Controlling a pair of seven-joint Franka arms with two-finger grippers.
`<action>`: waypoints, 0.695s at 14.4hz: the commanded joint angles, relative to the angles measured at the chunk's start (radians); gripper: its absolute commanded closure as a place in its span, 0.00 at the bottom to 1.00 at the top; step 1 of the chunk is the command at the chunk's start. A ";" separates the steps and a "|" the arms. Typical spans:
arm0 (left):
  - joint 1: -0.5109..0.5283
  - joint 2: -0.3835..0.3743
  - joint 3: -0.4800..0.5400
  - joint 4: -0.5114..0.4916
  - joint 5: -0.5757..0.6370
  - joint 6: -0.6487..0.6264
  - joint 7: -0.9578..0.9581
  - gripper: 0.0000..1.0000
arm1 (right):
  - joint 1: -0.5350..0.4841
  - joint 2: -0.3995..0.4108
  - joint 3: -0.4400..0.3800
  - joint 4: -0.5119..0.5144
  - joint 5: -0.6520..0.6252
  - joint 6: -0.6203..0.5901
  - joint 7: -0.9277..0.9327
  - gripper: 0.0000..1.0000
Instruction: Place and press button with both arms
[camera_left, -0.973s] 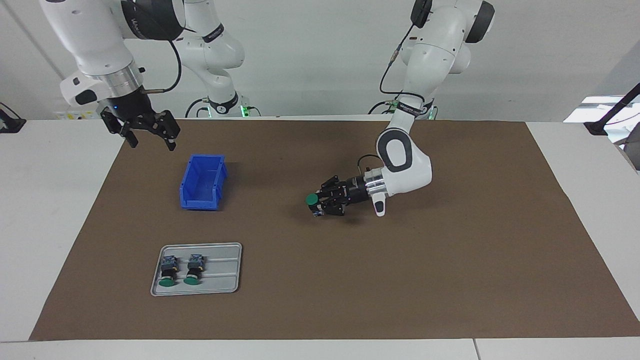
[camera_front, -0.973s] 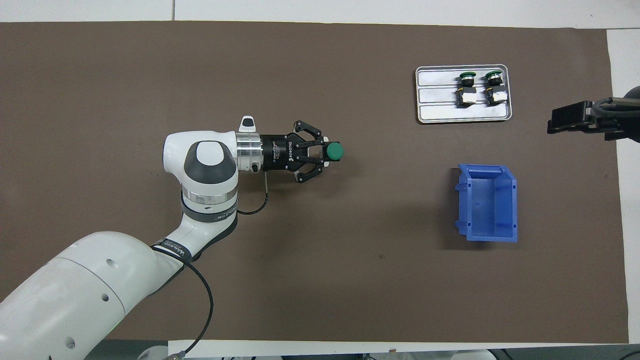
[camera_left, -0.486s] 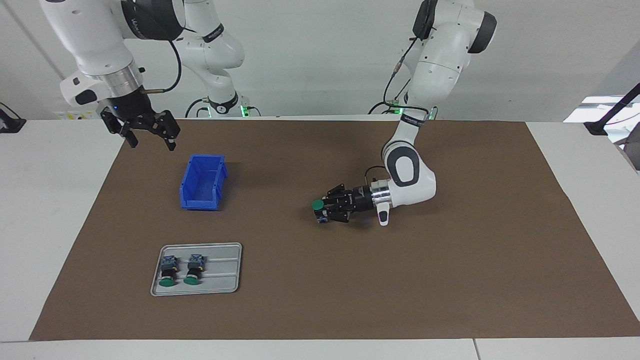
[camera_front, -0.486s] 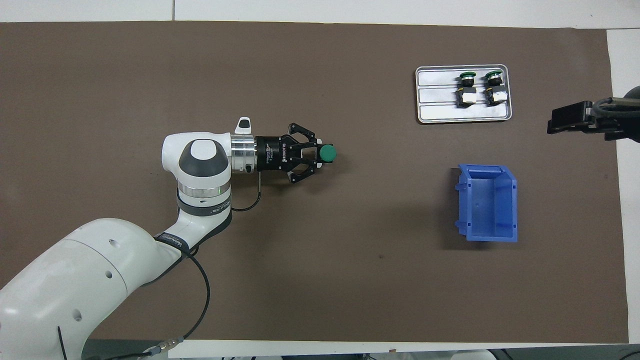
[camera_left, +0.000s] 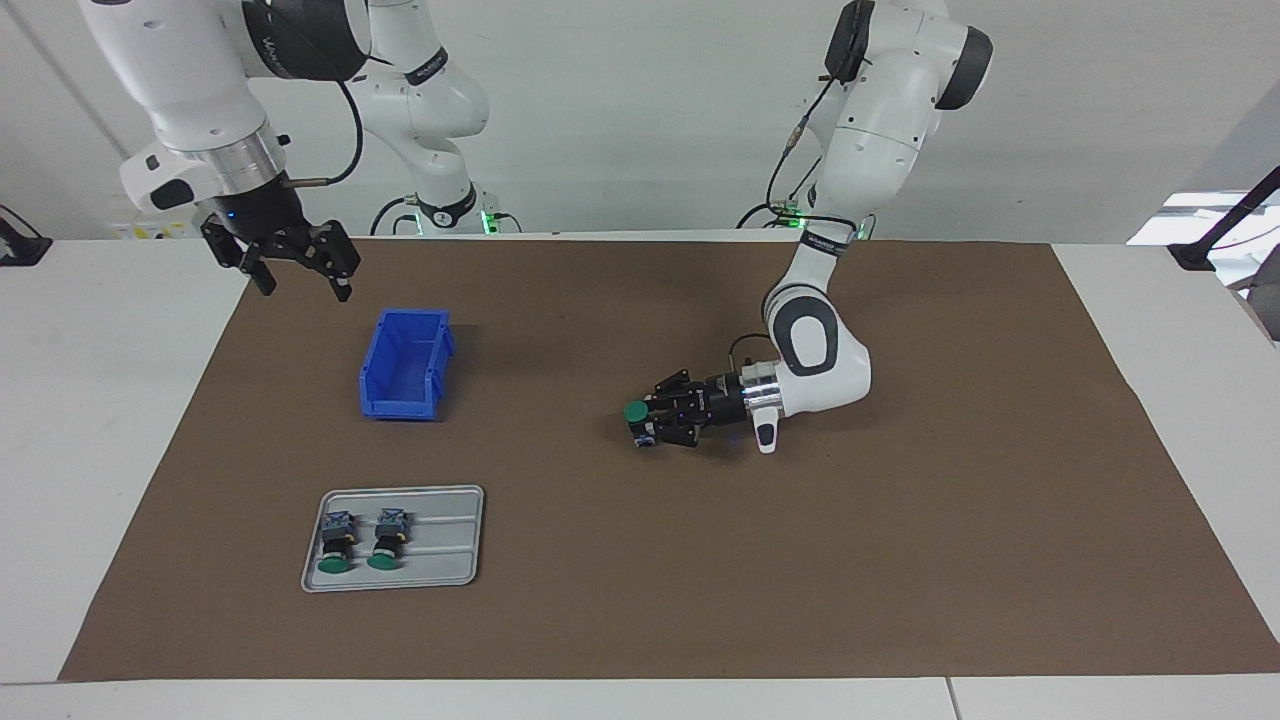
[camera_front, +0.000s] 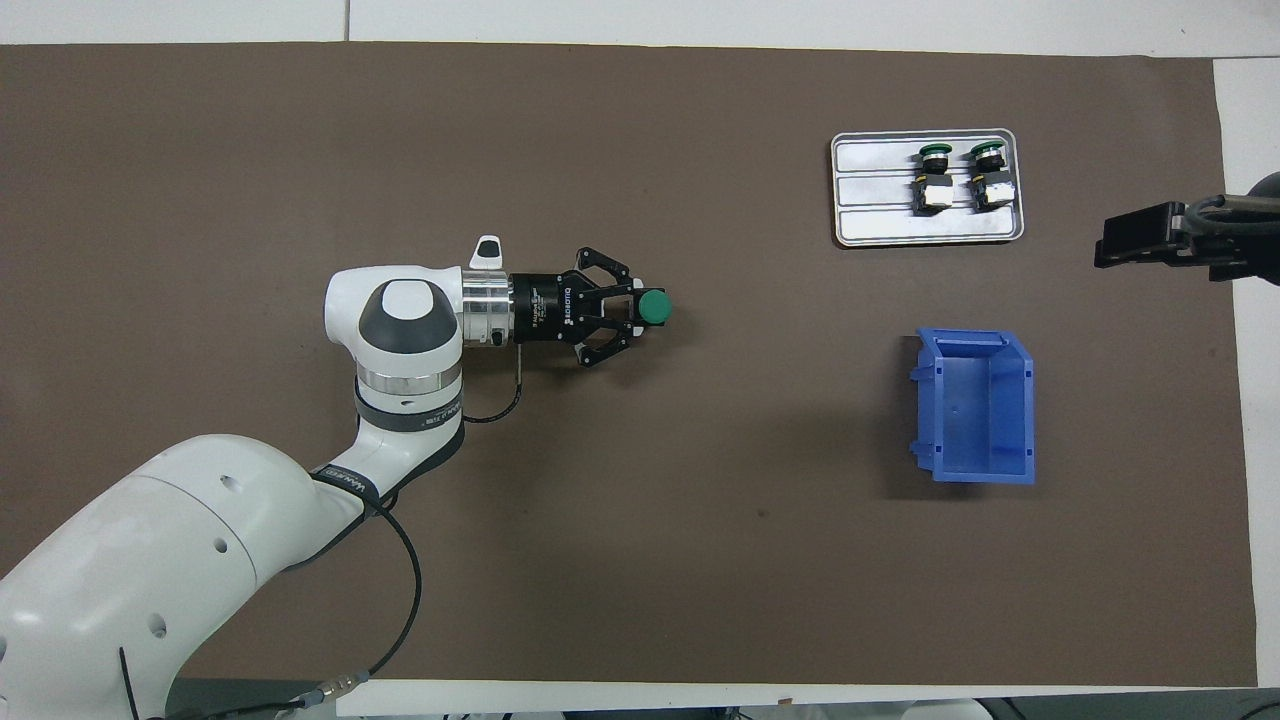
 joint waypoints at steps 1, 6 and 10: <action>0.022 0.015 0.002 -0.002 -0.014 -0.002 0.018 0.04 | -0.009 -0.025 0.002 -0.027 0.015 0.000 -0.022 0.01; 0.049 0.013 0.002 -0.010 -0.003 -0.016 0.014 0.00 | -0.009 -0.025 0.002 -0.027 0.015 0.000 -0.022 0.01; 0.082 -0.023 0.004 -0.048 0.050 -0.019 0.009 0.00 | -0.009 -0.025 0.000 -0.027 0.015 0.000 -0.022 0.01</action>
